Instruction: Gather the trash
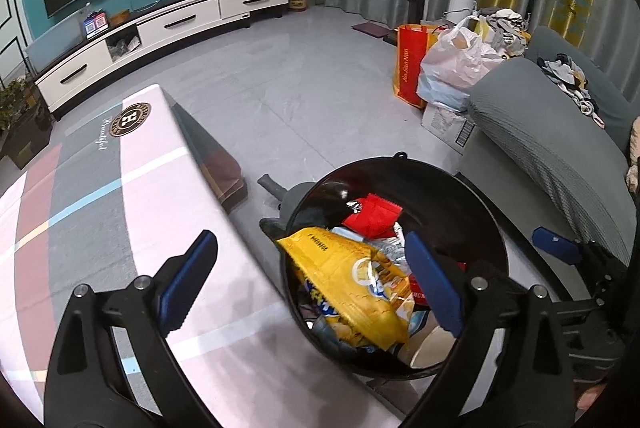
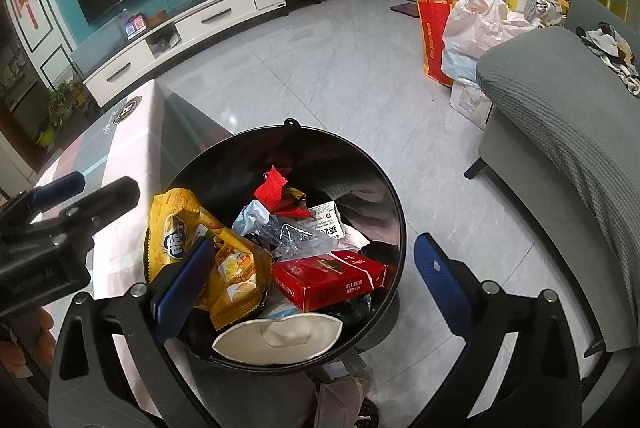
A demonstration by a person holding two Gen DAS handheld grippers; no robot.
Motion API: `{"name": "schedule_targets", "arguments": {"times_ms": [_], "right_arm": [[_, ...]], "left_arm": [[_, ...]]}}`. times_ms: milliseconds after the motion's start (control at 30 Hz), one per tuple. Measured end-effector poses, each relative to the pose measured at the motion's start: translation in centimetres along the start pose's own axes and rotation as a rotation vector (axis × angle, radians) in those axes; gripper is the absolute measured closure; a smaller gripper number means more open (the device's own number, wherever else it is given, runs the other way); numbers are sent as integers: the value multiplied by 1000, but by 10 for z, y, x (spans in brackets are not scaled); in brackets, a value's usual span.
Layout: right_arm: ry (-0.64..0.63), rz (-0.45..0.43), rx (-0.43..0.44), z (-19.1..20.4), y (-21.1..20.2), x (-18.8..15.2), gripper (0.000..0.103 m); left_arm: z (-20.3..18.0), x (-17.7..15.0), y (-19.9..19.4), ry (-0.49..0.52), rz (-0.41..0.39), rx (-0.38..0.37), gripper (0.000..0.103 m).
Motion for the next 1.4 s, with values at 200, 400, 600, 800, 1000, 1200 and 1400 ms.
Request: {"name": "schedule_targets", "arguments": {"times_ms": [200,400,600,800,1000,1200,1400], "right_arm": [[1,-4,1,0,-5,0,5],[9,-10,2,-2,-10,1,5],[17,-21,-2,-6,-15,1,4],[35,-36,-3,-11,-22,3,4],[38,-47,-5,-12,-29,3,4],[52,-53,2,-11,-36,3,3],[62,-68,9,-9,-50,4,3]], "left_arm": [[4,-2,-5,-8,0,12,6],[5,-4,-9,6,-3,38,4],[6,-5,-16,7,-10,57,3],[7,-12,-22,8,-4,80,3],[15,-17,-25,-5,13,130,3],[13,-22,-37,5,23,121,3],[10,-21,-60,-2,0,119,3]]}}
Point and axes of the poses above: each gripper's, at about its wrist camera, not at the fingertips, and y roughly the way its jaws point, z to its left, x to its top, the point moved 7 cm from there along y, roughly the way its jaws point, and after that the axes turned 1 degree about -z, right-handed, at the moved point
